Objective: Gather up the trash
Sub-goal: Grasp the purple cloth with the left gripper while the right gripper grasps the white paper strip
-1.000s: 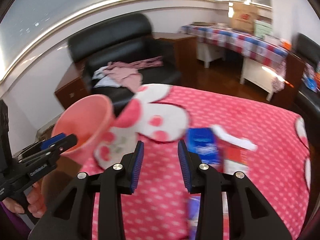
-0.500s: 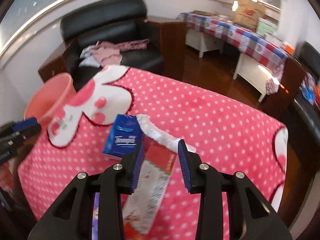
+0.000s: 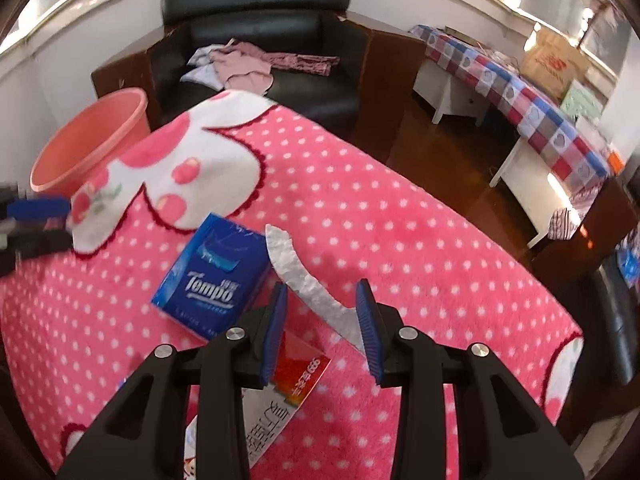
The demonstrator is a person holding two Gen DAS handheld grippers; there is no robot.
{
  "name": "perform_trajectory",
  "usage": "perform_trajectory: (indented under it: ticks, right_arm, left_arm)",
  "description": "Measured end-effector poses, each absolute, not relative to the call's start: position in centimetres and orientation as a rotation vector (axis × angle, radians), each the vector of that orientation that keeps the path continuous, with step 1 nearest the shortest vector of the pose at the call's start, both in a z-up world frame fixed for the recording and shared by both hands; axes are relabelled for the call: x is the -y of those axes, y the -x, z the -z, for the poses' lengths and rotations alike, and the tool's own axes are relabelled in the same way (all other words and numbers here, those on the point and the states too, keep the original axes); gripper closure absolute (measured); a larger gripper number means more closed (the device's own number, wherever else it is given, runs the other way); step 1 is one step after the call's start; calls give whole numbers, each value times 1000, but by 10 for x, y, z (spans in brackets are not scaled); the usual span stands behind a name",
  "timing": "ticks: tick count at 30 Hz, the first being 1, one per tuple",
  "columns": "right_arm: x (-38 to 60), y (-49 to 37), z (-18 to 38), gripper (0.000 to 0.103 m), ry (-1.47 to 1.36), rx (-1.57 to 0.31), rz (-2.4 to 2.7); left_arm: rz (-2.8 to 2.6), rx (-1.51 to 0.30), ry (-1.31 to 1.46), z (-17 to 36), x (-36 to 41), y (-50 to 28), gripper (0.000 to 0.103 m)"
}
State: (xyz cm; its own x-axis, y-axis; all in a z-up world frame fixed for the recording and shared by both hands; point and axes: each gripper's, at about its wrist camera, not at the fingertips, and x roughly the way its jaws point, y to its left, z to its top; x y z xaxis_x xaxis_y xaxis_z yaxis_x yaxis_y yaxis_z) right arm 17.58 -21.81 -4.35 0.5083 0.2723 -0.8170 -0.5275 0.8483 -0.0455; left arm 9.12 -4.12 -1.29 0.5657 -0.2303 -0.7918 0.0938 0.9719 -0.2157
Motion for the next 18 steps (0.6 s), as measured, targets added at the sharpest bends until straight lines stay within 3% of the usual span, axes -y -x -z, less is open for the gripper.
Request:
perform_trajectory:
  ticks: [5, 6, 18]
  right_arm:
    - [225, -174, 41, 72, 270, -900, -491]
    - [228, -174, 39, 86, 254, -900, -482]
    - [250, -148, 11, 89, 104, -836, -444]
  left_arm:
    - [310, -1025, 171, 24, 64, -85, 59]
    - [328, -1036, 171, 26, 68, -83, 59]
    - [436, -1120, 172, 59, 111, -75, 63]
